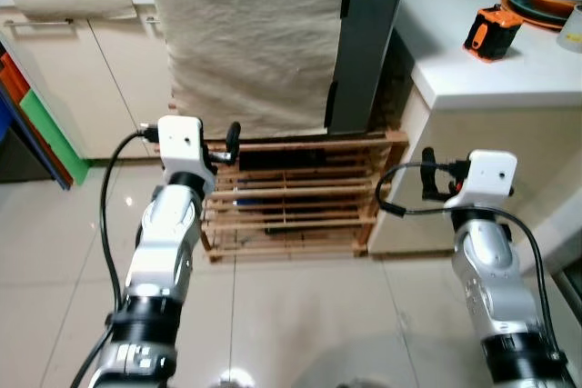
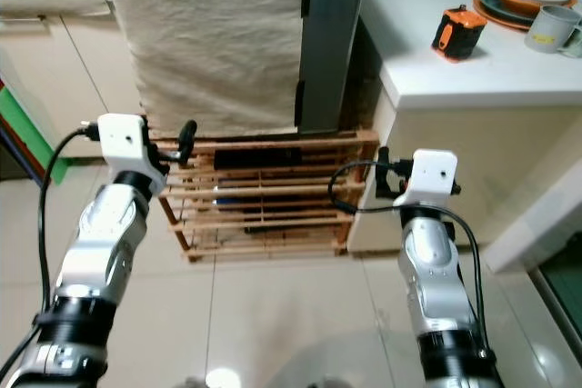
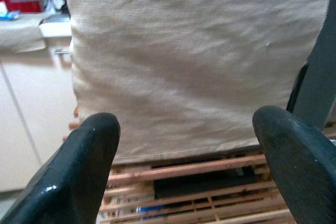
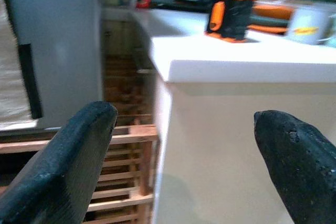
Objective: Restocking fridge
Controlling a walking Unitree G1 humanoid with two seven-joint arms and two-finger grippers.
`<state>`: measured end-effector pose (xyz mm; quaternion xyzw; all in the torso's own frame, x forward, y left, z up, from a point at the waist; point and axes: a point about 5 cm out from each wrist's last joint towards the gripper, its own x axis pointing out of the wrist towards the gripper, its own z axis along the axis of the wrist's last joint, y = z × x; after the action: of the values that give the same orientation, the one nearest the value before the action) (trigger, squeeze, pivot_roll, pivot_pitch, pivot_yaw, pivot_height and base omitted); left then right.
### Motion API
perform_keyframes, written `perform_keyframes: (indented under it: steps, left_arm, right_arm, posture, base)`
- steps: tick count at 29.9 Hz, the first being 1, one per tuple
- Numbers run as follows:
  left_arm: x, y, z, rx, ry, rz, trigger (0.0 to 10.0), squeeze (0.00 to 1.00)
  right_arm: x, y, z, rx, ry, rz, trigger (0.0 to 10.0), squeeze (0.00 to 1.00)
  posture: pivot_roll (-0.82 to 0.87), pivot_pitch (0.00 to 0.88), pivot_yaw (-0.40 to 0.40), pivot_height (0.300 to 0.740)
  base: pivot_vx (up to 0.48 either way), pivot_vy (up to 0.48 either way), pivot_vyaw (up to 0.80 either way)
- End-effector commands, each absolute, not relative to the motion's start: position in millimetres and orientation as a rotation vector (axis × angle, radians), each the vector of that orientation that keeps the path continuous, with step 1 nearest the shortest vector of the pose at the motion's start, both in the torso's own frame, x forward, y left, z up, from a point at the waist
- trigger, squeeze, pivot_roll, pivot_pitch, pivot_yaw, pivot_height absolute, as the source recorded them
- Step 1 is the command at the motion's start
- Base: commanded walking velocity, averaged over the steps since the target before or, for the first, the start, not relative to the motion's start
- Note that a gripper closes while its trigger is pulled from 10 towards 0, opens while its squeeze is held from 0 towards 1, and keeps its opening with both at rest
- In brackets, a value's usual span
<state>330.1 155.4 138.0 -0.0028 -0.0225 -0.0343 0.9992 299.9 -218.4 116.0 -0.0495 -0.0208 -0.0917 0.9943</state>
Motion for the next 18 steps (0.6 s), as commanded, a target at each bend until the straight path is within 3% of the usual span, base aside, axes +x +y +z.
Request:
perform_keyframes:
  steps: [1,18]
  left_arm:
    - [334,155,142,0.008,-0.052,-0.063,10.0,1.00]
    - [339,169,141,0.024,-0.028,-0.013,10.0,1.00]
  right_arm:
    - [301,-221,116,-0.097,-0.045,-0.196,10.0,1.00]
    - [298,-221,117,-0.103,-0.061,-0.208,10.0,1.00]
  posture:
    - [-0.15,0.000,0.011,0.740]
    - [-0.14,0.000,0.028,0.740]
  base:
    - [0.000,0.480,-0.70]
    - [0.000,0.480,-0.70]
